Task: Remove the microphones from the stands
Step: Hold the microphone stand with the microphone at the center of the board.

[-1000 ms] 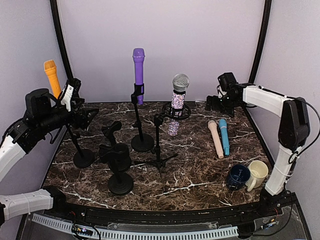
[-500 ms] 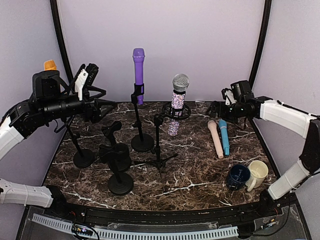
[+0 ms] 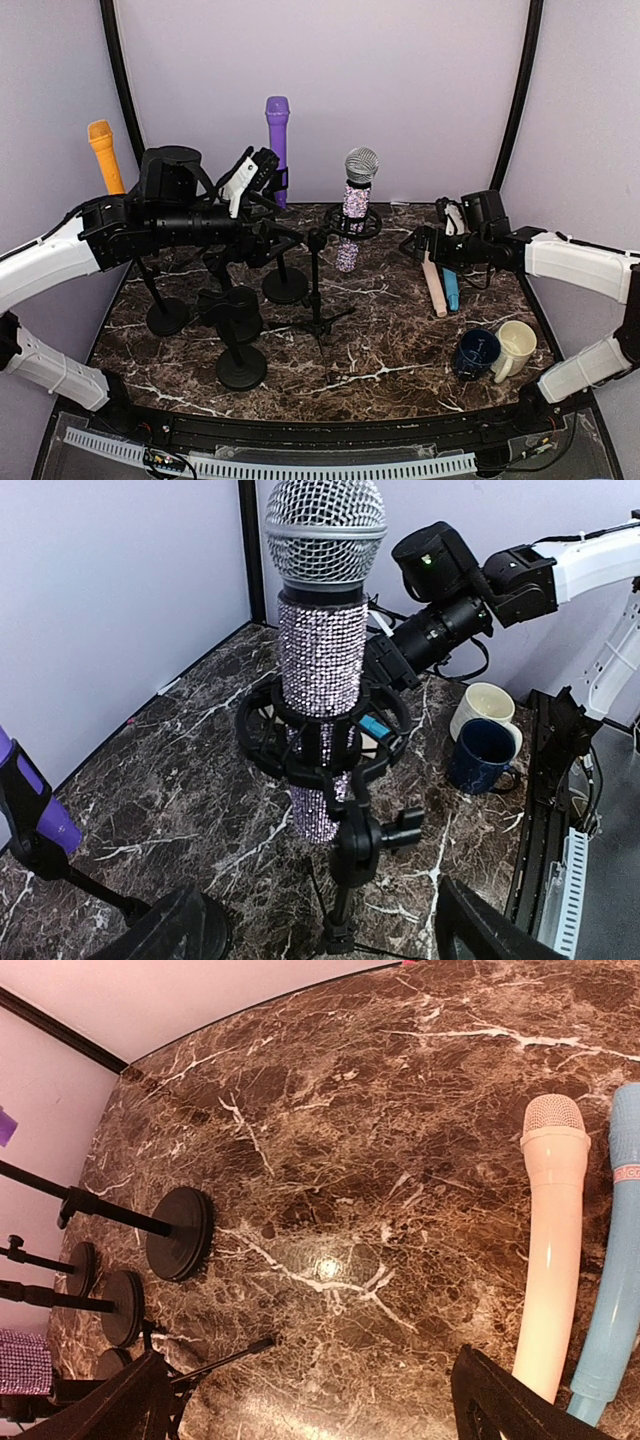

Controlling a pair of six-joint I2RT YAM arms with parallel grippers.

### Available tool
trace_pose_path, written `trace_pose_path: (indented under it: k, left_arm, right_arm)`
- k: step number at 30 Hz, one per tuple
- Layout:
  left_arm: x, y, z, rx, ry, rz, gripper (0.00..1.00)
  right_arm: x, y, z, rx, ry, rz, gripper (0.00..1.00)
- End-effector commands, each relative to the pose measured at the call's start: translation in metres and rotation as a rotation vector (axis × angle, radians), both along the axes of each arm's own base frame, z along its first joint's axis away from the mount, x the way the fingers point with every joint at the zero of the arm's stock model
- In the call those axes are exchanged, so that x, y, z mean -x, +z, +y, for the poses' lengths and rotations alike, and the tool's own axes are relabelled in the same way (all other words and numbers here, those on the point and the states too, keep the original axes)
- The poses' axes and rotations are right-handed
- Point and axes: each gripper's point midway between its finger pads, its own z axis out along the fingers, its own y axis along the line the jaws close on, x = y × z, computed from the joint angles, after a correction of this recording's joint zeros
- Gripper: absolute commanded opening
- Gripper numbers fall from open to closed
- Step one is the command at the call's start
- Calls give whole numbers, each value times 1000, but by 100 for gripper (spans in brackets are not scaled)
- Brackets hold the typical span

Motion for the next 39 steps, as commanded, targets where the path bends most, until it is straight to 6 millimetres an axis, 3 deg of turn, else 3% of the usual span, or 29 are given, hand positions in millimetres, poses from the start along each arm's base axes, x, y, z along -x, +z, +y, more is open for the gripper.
trace_pose_path:
  k: [1, 12, 20, 39]
  left_arm:
    - [-5, 0, -11, 59, 2, -1, 82]
    - [-9, -28, -26, 58, -19, 70, 81]
    - [-11, -51, -31, -3, -28, 100, 70]
    - [-16, -64, -45, -18, -60, 110, 46]
  right_arm:
    - [-2, 29, 12, -94, 19, -90, 98]
    - [-1, 31, 12, -102, 15, -96, 99]
    - [-1, 30, 12, -107, 12, -97, 98]
    - [1, 29, 10, -109, 1, -94, 98]
